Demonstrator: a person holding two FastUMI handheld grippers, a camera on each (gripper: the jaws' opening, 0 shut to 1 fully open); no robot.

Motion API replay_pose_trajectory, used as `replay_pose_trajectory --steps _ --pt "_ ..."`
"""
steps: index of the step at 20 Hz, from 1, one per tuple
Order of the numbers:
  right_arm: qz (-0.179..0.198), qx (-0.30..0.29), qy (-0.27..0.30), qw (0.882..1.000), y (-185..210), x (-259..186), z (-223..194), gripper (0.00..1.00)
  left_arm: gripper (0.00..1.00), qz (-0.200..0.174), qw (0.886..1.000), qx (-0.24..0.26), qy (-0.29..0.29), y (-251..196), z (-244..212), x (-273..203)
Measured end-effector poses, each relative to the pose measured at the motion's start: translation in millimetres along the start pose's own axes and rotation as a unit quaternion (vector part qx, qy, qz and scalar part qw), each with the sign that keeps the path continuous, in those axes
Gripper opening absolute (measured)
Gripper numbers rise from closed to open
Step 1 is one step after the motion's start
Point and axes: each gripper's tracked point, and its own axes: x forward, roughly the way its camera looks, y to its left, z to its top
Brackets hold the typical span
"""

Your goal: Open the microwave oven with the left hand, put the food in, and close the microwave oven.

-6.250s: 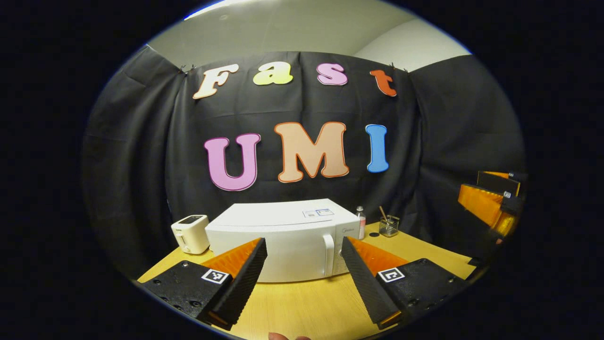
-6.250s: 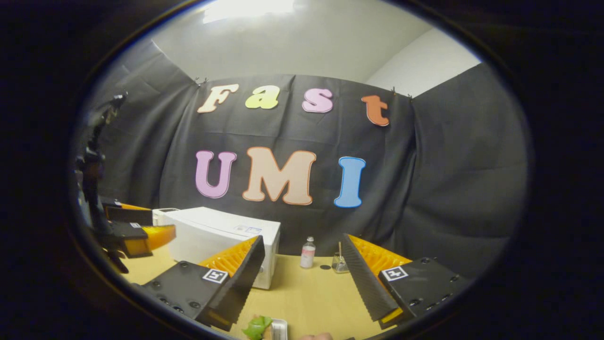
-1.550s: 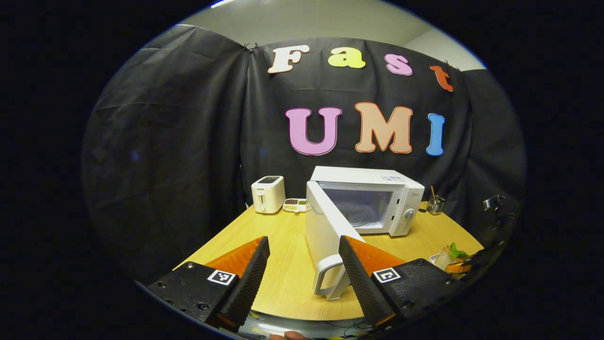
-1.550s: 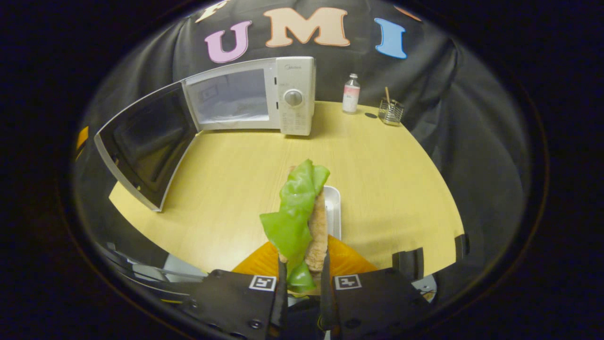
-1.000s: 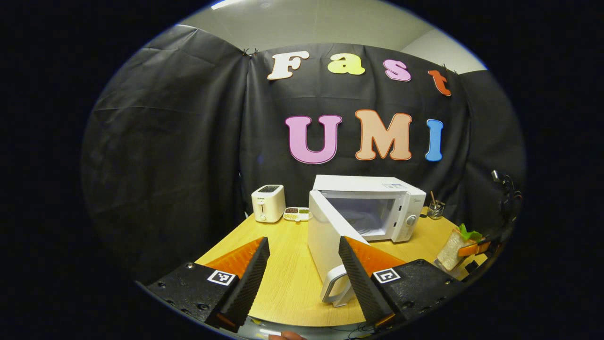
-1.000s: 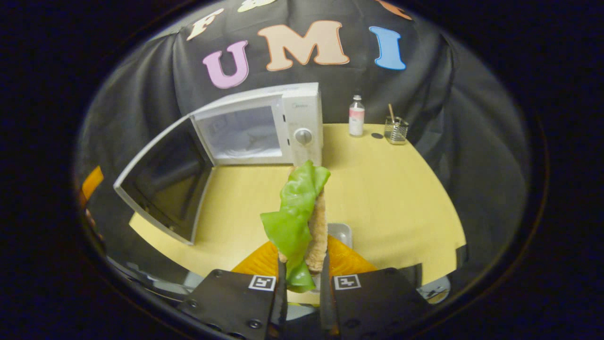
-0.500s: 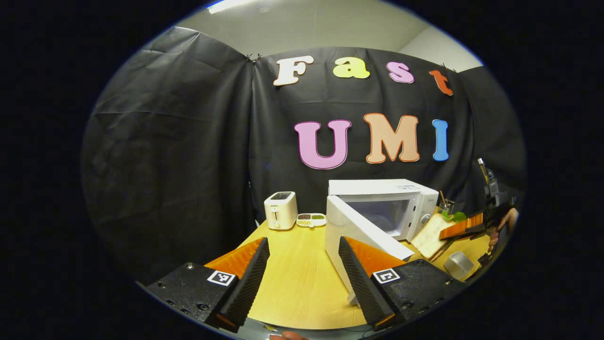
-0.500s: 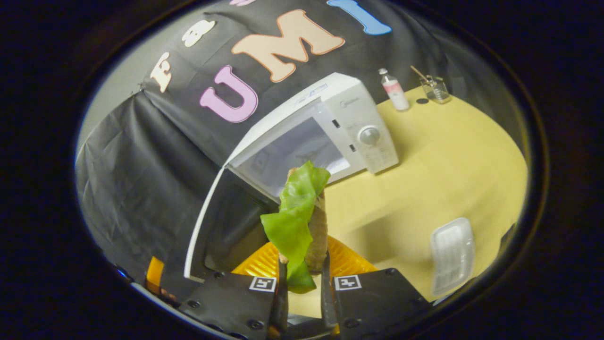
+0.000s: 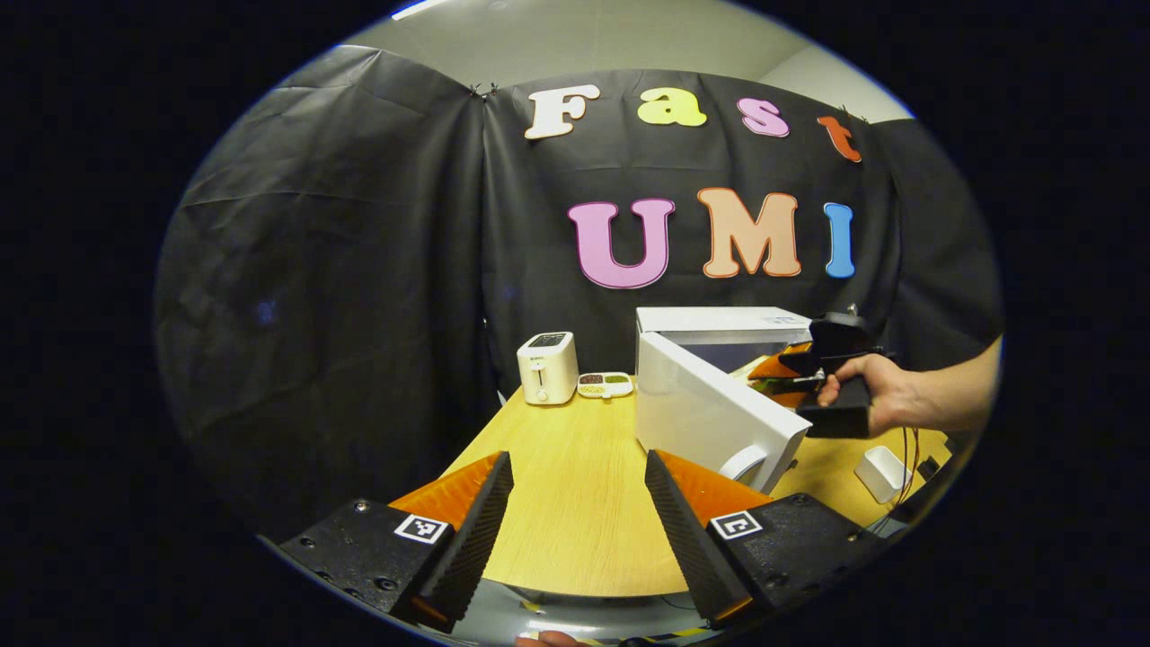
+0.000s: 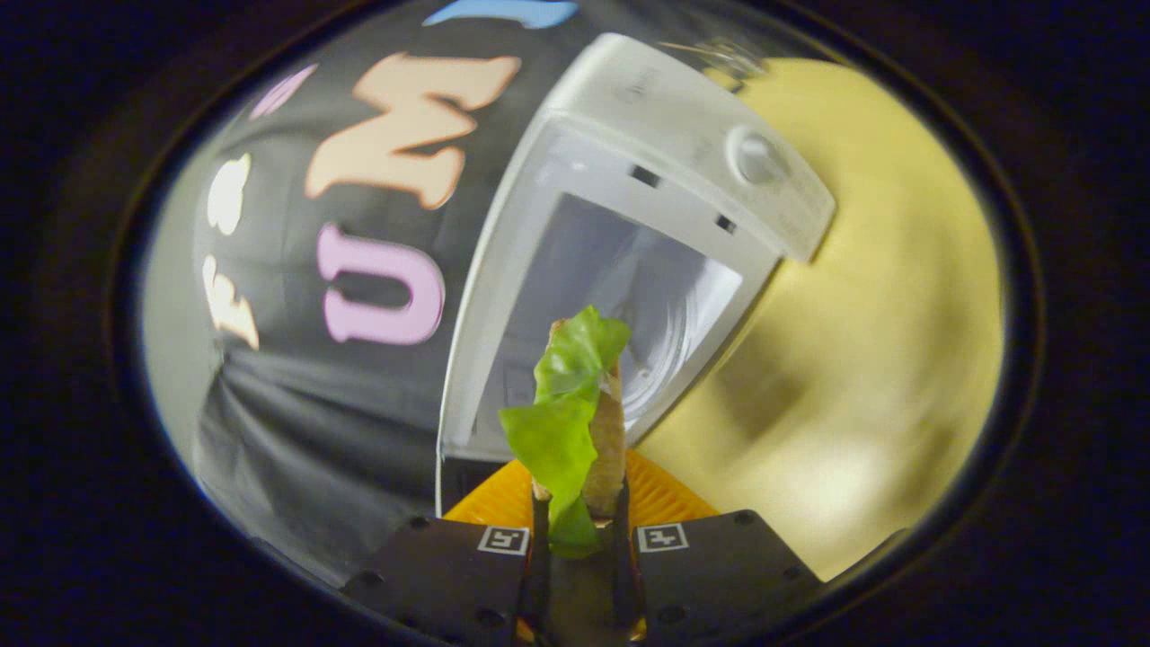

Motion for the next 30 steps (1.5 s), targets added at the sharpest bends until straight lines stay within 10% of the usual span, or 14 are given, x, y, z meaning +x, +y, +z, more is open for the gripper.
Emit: replay_pose_trajectory --steps 11,22,25,28,30 --pt "-0.022 0.139 -0.083 0.987 -11.9 104.2 22.7 0.29 0.90 0.049 0.999 0.016 0.019 28.3 -8.4 -4.6" --pt "-0.050 0.119 -0.100 0.987 -24.4 129.2 27.5 0.27 0.94 0.079 0.997 0.013 0.013 43.2 -4.8 -2.7" --pt "-0.077 0.113 -0.095 0.986 -36.9 123.9 27.6 0.43 0.90 0.070 0.997 0.013 0.010 37.0 -3.5 -1.3" --pt "-0.071 0.110 -0.092 0.987 -27.8 119.3 31.1 0.87 0.94 0.068 0.998 0.015 0.006 36.3 -1.7 -2.5" --pt "-0.078 0.095 -0.091 0.988 -28.7 110.5 36.3 0.88 0.90 0.064 0.998 0.012 0.007 33.2 -3.2 -4.4"
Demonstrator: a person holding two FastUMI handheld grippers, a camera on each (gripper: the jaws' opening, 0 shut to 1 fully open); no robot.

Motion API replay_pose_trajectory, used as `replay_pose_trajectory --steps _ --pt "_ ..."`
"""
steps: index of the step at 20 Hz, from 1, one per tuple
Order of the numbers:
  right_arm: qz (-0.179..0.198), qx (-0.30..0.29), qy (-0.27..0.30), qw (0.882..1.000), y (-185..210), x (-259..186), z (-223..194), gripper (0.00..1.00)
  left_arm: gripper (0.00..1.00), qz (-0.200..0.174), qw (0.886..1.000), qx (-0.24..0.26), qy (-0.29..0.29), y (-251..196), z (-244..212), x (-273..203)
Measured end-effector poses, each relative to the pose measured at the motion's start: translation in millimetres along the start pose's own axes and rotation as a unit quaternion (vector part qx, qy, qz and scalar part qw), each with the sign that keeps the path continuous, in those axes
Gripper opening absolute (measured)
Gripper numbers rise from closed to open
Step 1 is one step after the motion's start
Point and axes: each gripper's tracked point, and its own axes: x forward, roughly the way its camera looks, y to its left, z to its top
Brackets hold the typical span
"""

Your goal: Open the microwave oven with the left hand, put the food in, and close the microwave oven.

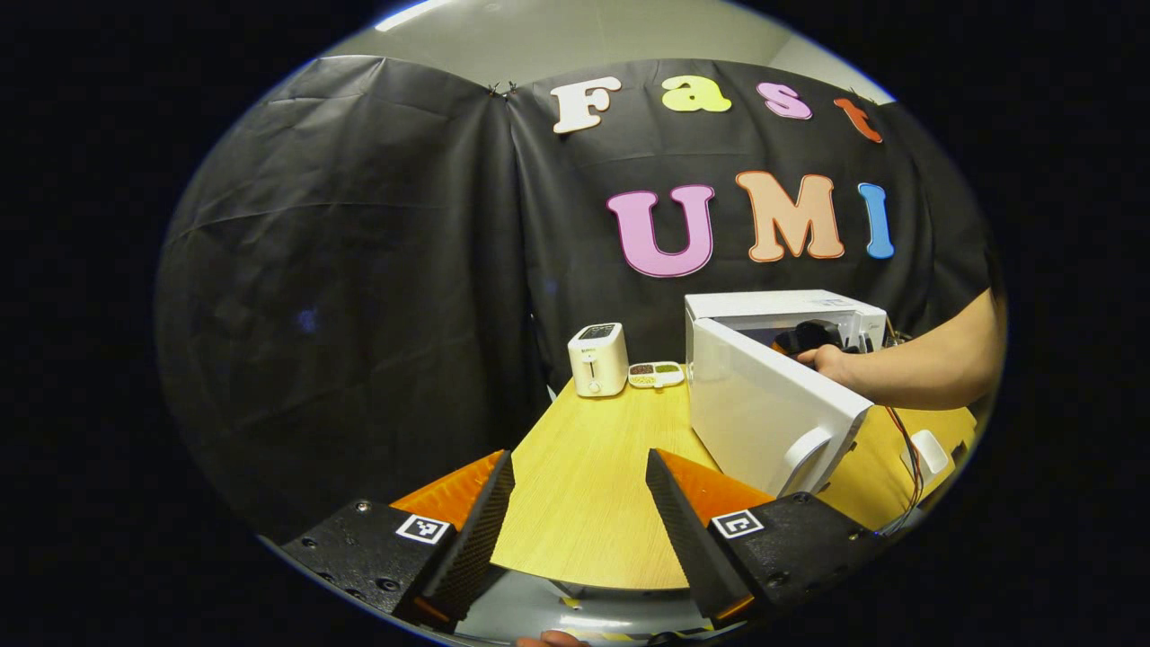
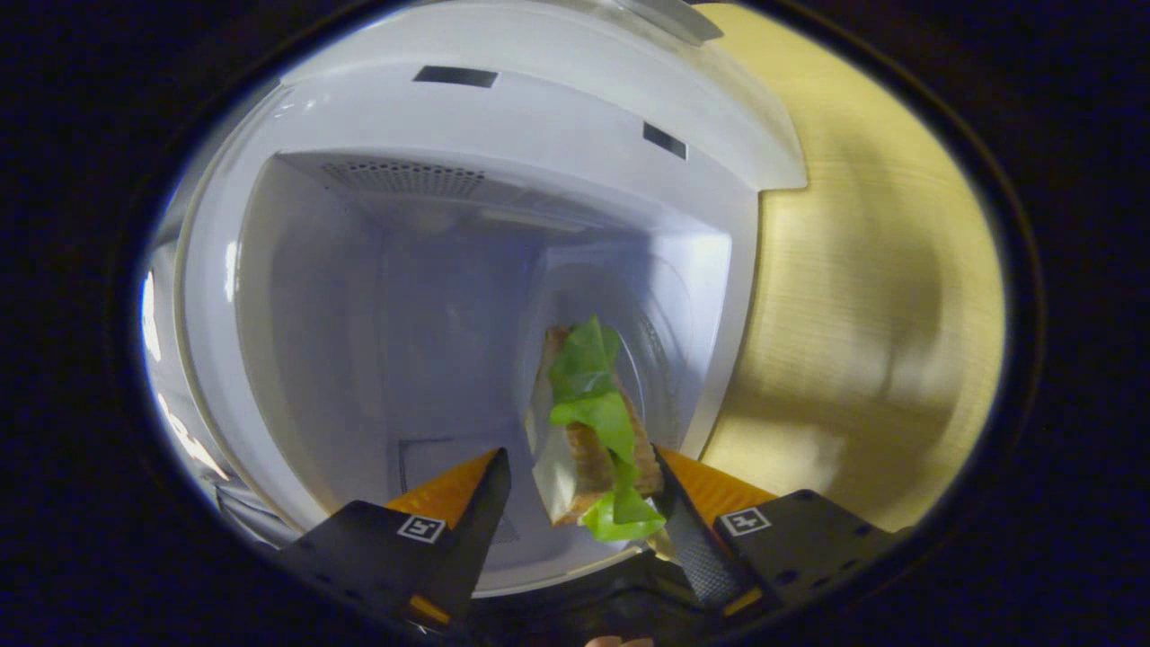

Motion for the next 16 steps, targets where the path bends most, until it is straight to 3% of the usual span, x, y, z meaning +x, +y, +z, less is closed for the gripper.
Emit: replay_pose_trajectory --steps 4,5,6,10,15,16 --pt "-0.017 -0.049 0.004 0.999 -11.6 -8.4 5.4 0.88 0.94 -0.002 1.000 -0.002 -0.002 -0.6 0.1 -4.1" --pt "-0.022 -0.062 0.006 0.998 -17.1 -10.0 5.1 0.98 0.90 -0.002 1.000 -0.001 -0.002 -1.7 -0.1 -4.8" --pt "-0.021 -0.071 0.008 0.997 -18.8 -14.3 4.3 0.98 0.94 -0.003 1.000 0.000 -0.003 -2.5 -0.2 -6.6" --pt "-0.014 -0.113 0.006 0.993 -25.8 -27.7 9.9 0.99 0.94 -0.010 1.000 0.001 -0.007 -8.4 2.1 -9.5" --pt "-0.003 -0.187 -0.029 0.982 -33.0 -61.7 41.9 0.99 0.90 -0.024 1.000 -0.010 -0.005 -18.1 -0.1 -10.1" --pt "0.001 -0.209 -0.039 0.977 -35.1 -70.9 50.5 0.89 0.94 -0.024 1.000 -0.013 -0.006 -18.8 0.5 -9.0"
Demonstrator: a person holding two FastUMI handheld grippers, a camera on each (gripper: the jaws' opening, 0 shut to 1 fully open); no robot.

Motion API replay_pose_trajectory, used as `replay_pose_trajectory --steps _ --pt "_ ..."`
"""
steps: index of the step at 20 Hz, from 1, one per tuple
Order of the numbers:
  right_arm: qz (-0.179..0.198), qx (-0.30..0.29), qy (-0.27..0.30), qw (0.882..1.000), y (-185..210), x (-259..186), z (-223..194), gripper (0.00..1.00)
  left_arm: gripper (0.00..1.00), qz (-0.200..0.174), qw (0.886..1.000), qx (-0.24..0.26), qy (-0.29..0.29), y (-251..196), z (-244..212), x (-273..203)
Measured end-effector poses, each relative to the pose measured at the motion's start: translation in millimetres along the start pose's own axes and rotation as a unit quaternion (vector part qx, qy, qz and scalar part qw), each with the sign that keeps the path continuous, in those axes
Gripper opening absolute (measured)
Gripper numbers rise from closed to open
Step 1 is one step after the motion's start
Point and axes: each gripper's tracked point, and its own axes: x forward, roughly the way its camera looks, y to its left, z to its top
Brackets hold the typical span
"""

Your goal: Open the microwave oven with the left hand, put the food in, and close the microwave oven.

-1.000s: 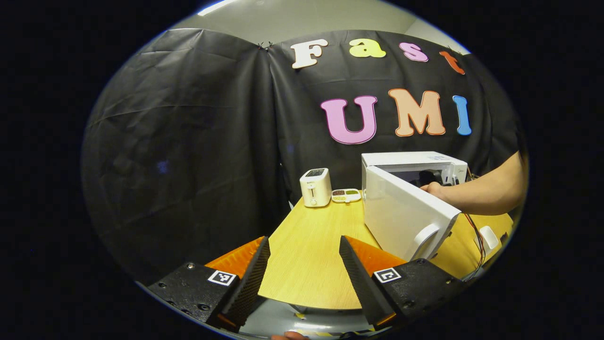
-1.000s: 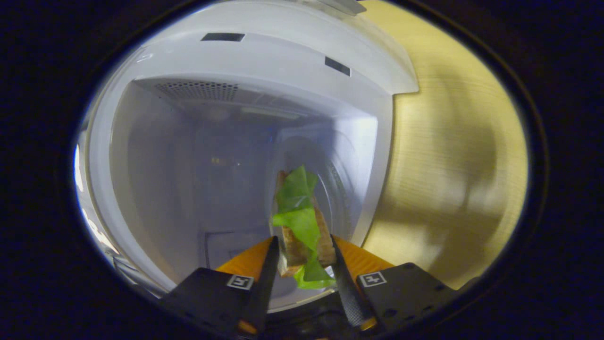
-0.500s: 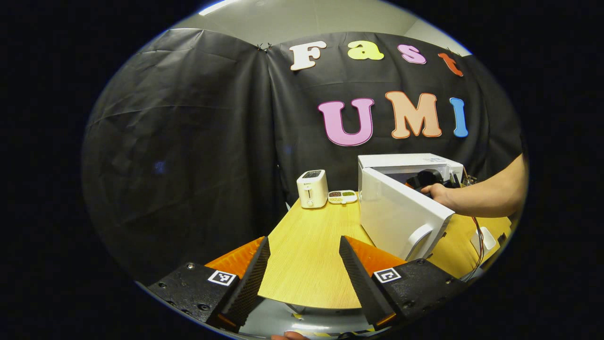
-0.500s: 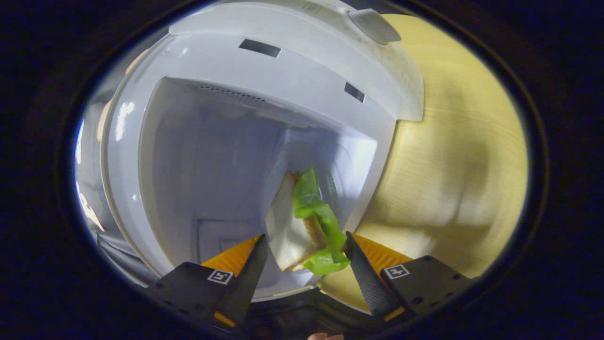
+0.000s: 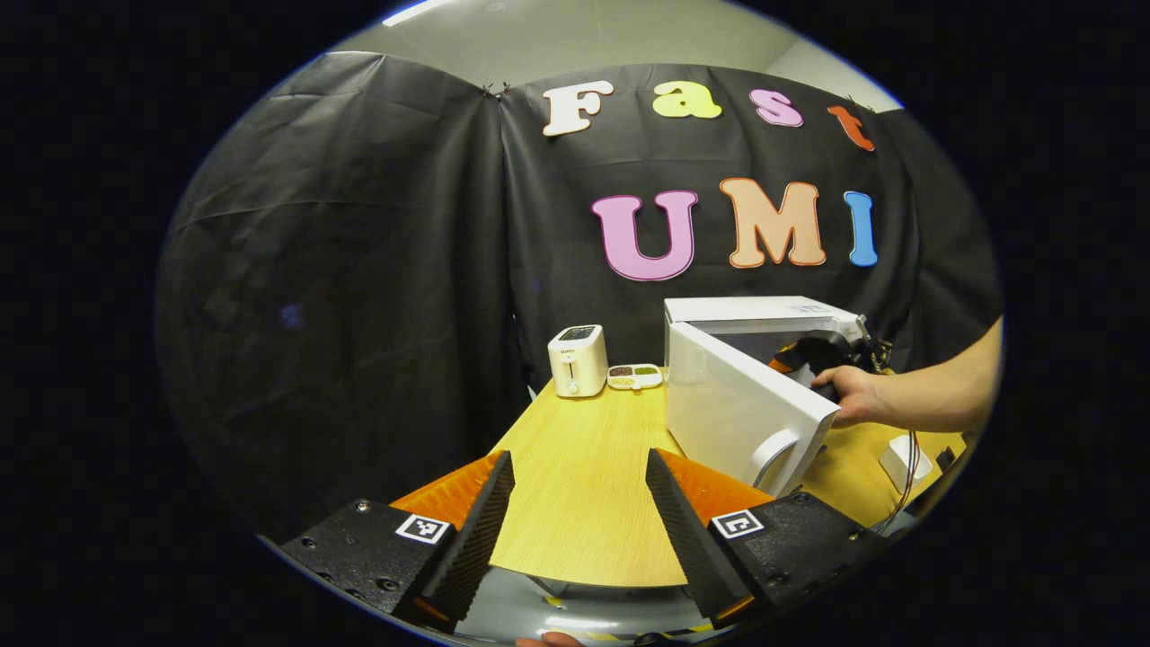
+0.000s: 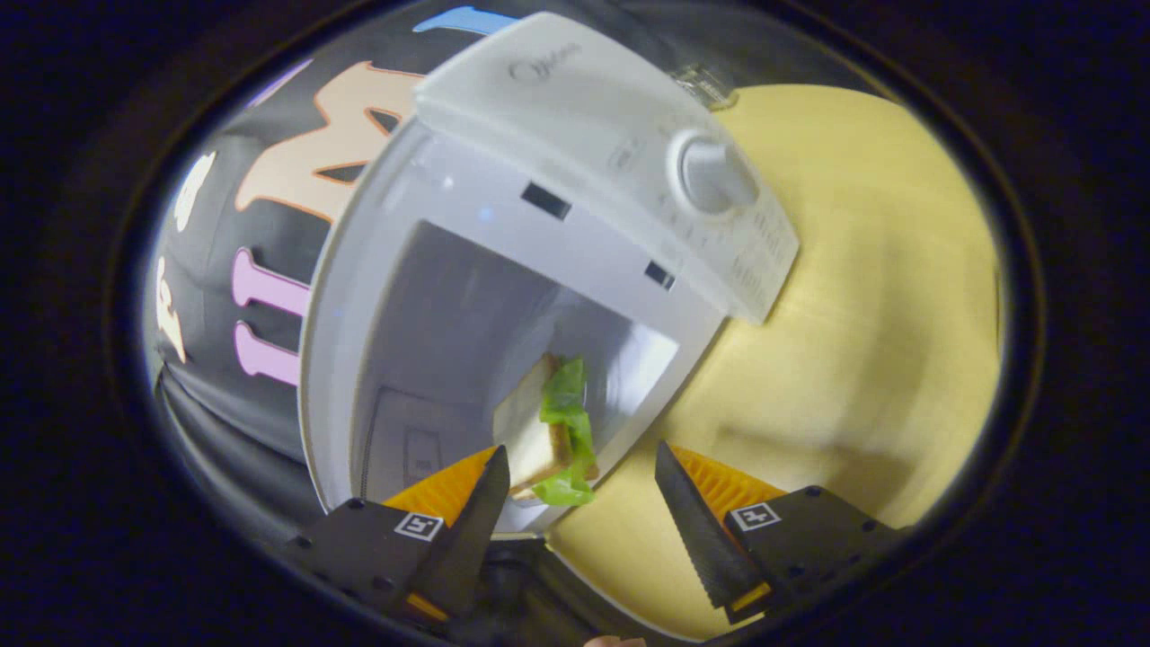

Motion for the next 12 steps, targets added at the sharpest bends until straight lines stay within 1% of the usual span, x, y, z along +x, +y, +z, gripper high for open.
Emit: replay_pose_trajectory --steps 1,2,4,5,6,7,9,11,12 --pt "0.006 -0.022 -0.007 1.000 -4.4 -9.6 8.5 0.89 0.90 -0.002 1.000 -0.003 0.001 -2.2 -1.0 1.5" --pt "0.013 -0.046 -0.015 0.999 -8.3 -22.4 15.5 0.99 0.90 0.003 1.000 -0.006 -0.002 -1.2 0.6 1.9" --pt "0.037 -0.107 -0.026 0.993 -11.9 -47.5 26.6 0.99 0.90 0.005 1.000 -0.022 -0.007 -0.5 2.7 3.0" --pt "0.049 -0.150 -0.031 0.987 -15.0 -62.7 31.5 0.93 0.87 -0.006 0.999 -0.036 -0.003 -7.6 0.6 6.6" --pt "0.060 -0.194 -0.039 0.978 -17.1 -78.7 37.8 0.96 0.90 -0.021 0.999 -0.048 0.012 -18.0 -7.4 7.8" --pt "0.073 -0.233 -0.049 0.969 -17.7 -93.4 44.9 0.99 0.90 -0.025 0.998 -0.057 0.027 -20.0 -17.1 9.1" --pt "0.100 -0.311 -0.076 0.942 -16.9 -127.3 57.9 0.99 0.89 -0.029 0.996 -0.068 0.050 -25.8 -25.8 12.8" --pt "0.116 -0.383 -0.114 0.909 -12.8 -158.6 73.9 0.99 0.89 -0.025 0.995 -0.073 0.060 -31.2 -28.3 18.9" --pt "0.114 -0.417 -0.137 0.891 -13.8 -173.4 85.7 0.99 0.90 -0.026 0.995 -0.074 0.065 -35.6 -29.5 21.7"
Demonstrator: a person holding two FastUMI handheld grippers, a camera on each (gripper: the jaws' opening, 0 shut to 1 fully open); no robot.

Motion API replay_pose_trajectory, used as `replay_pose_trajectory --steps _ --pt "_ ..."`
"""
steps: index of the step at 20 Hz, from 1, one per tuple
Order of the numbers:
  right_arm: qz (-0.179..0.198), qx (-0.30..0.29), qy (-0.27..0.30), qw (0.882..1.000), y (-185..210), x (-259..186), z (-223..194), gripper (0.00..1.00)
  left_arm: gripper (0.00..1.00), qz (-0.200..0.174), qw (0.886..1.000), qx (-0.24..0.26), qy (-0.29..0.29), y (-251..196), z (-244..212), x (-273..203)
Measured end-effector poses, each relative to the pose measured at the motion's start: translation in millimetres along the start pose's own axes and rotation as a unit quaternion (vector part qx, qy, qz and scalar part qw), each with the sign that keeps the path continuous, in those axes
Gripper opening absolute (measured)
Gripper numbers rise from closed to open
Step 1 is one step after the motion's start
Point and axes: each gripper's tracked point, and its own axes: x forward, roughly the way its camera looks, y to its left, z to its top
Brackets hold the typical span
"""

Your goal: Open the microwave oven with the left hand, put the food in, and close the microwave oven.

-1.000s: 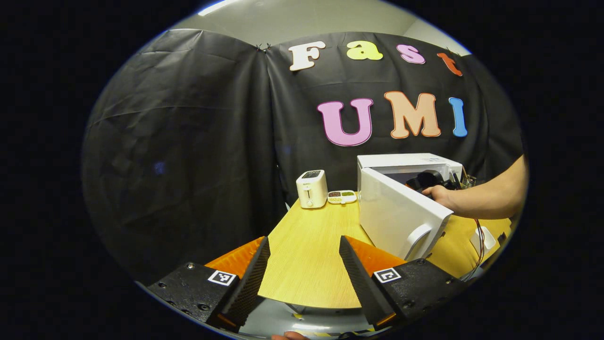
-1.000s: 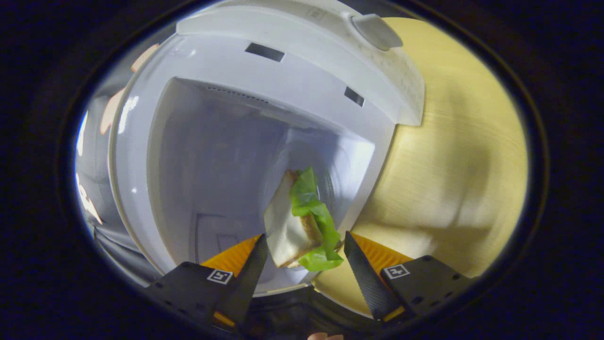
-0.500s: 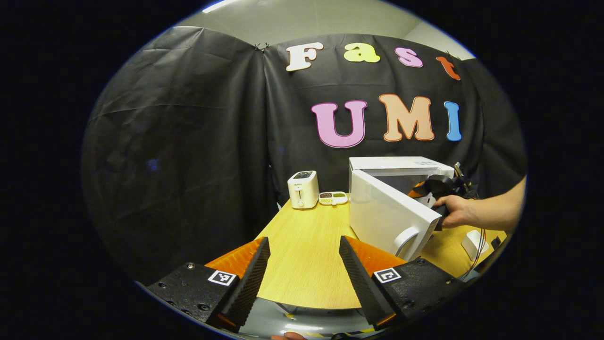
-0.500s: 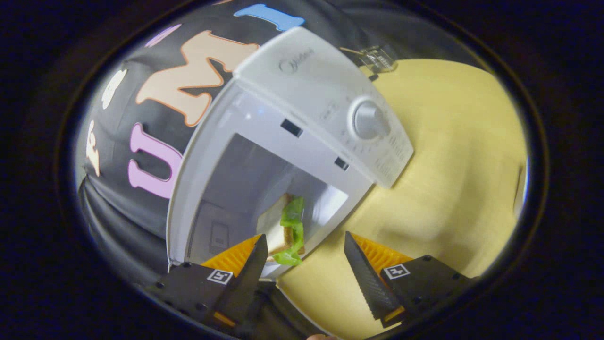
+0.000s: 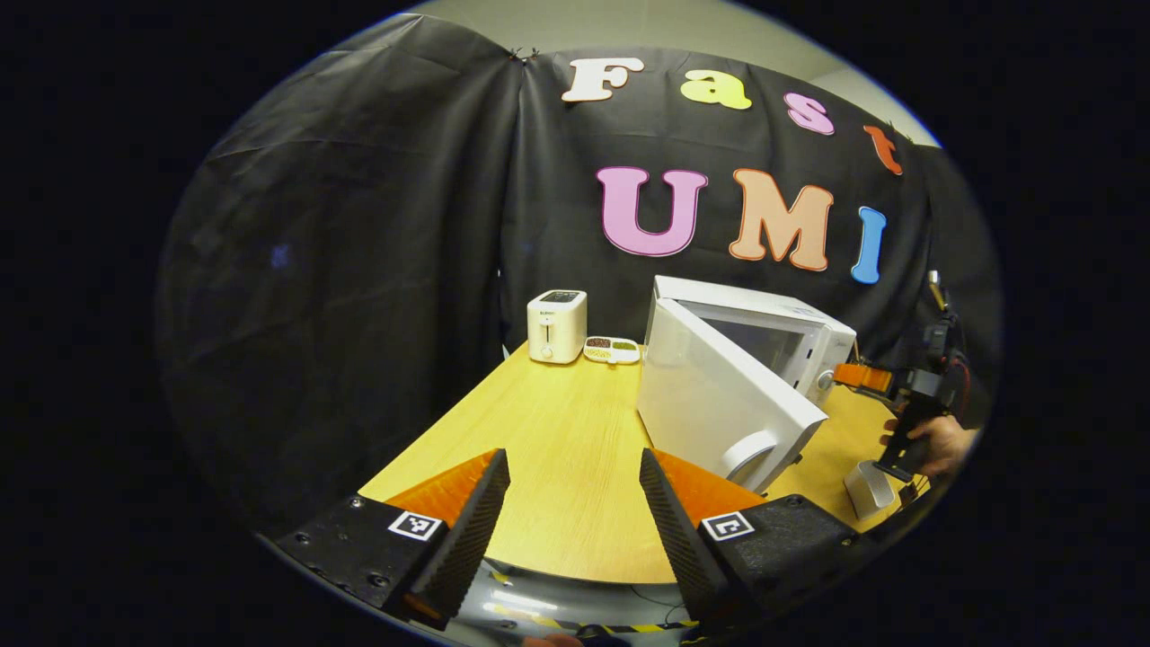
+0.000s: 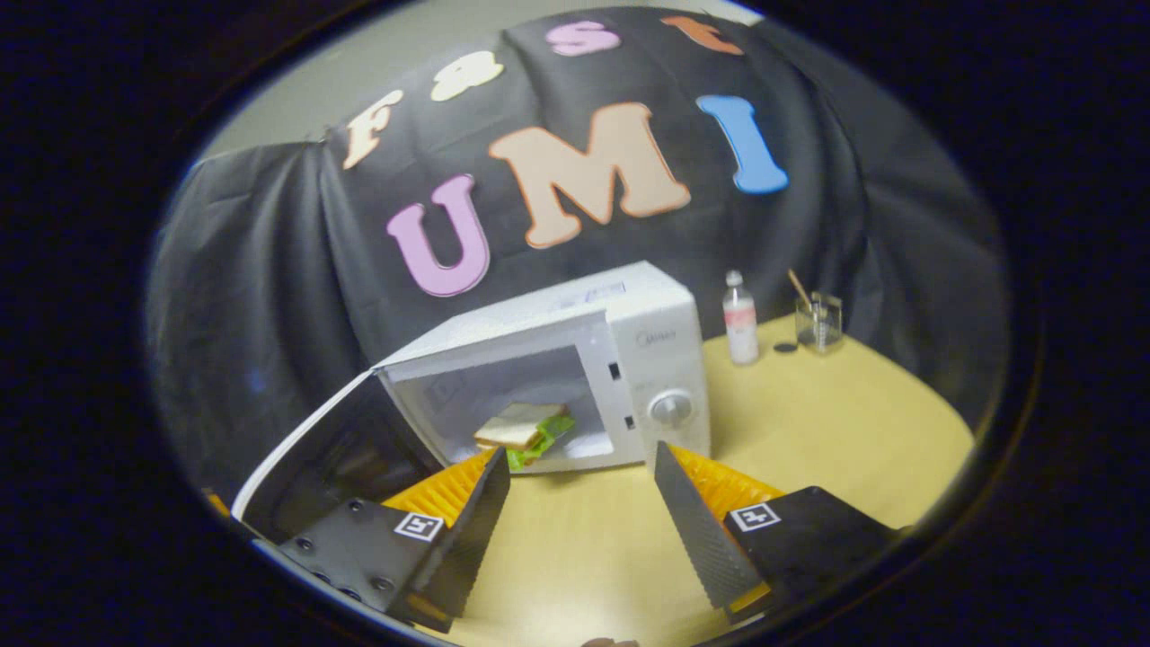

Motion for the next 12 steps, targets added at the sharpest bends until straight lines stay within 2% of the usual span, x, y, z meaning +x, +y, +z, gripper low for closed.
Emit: replay_pose_trajectory --steps 2,6,7,8,9,10,12 --pt "-0.011 -0.062 -0.046 0.997 -17.7 -23.6 33.0 0.99 0.90 0.000 1.000 -0.004 0.009 -5.8 -2.4 5.6" --pt "-0.025 -0.131 -0.120 0.984 -41.8 -65.5 99.2 0.99 0.90 0.014 0.999 -0.024 0.029 -8.7 -6.6 17.8" --pt "-0.028 -0.148 -0.133 0.980 -48.1 -73.2 112.8 0.89 0.90 0.007 0.998 -0.030 0.050 -14.6 -14.3 22.3" --pt "-0.036 -0.170 -0.147 0.974 -58.1 -81.0 125.8 0.89 0.90 -0.006 0.997 -0.038 0.066 -24.7 -23.4 26.7" --pt "-0.040 -0.185 -0.160 0.969 -65.3 -87.4 140.2 0.91 0.80 -0.010 0.996 -0.049 0.077 -31.8 -26.6 29.9" --pt "-0.040 -0.192 -0.169 0.966 -68.1 -92.7 150.3 0.96 0.61 -0.005 0.995 -0.057 0.084 -32.9 -28.8 34.6" --pt "-0.038 -0.185 -0.179 0.966 -77.5 -100.2 167.5 0.96 0.22 0.031 0.992 -0.059 0.108 -25.9 -44.8 44.2"
